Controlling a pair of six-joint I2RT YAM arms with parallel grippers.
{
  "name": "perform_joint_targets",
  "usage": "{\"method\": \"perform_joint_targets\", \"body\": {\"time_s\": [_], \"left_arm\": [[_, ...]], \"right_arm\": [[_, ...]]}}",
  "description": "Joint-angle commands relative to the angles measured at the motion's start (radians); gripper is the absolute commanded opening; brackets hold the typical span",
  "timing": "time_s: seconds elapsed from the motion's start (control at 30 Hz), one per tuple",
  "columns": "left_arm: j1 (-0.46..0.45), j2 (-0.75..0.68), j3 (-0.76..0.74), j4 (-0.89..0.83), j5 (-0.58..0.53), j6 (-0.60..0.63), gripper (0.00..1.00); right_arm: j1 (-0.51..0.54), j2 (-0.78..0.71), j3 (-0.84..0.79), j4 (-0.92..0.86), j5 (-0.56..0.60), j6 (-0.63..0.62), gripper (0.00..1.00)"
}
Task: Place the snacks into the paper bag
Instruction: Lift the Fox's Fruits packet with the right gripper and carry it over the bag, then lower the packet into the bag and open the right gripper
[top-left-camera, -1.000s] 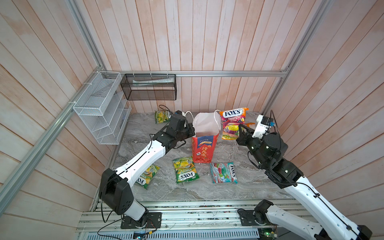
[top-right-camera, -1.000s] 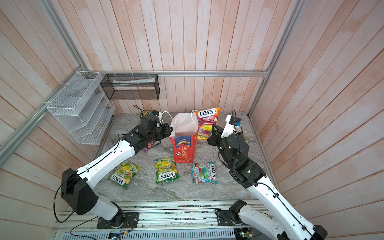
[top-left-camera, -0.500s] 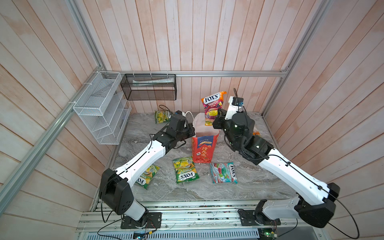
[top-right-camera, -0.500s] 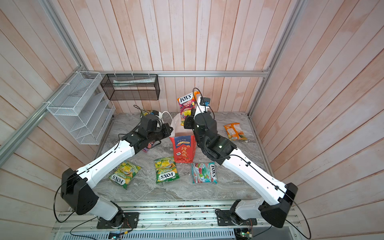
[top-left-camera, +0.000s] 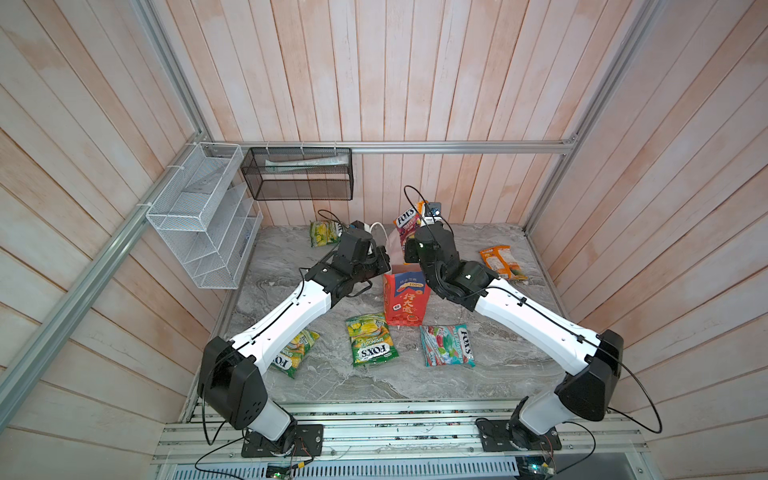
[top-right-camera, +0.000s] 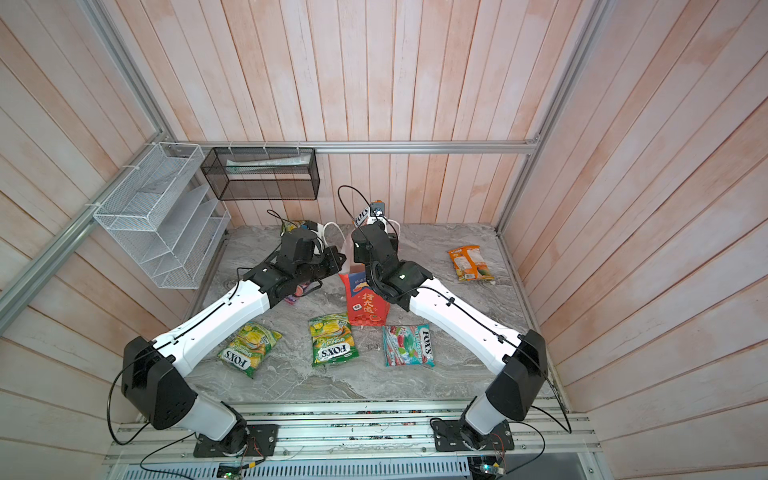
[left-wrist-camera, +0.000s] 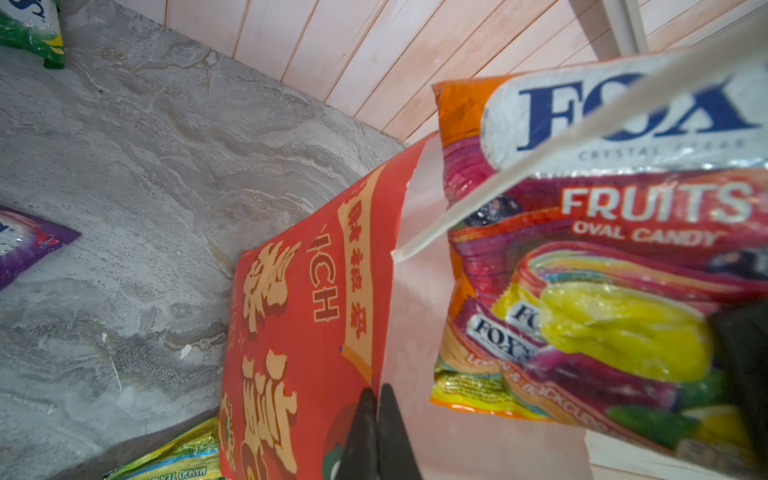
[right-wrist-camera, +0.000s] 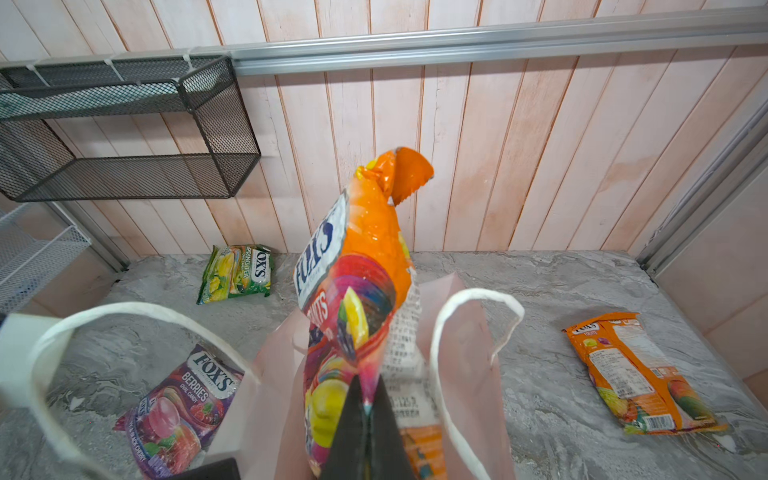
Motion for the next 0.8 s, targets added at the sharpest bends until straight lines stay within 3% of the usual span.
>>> {"method": "perform_joint_targets", "body": {"time_s": [0.0,0.27,0.57,0.77], "left_arm": [[0.000,-0.001,0.025,0.044,-0.001,0.011,0.00],[-0.001,0.009,0.027,0.042,0.000,0.013,0.00],[0.000,0.014,0.030,0.040,0.000,0.015,0.00],[0.001,0.017,0.030,0.039,0.000,0.015,0.00]], "right_arm": [[-0.013,0.008,0.039,-0.044,0.025,-0.005,0.00],[-0.027,-0.029,-0.072,-0.026,-0.043,0.031,0.00],[-0.047,0.010,-0.041,-0.062,-0.110,0.042,0.01],[-0.046,-0.067,-0.103,0.008,-0.123,0.047,0.00]]}}
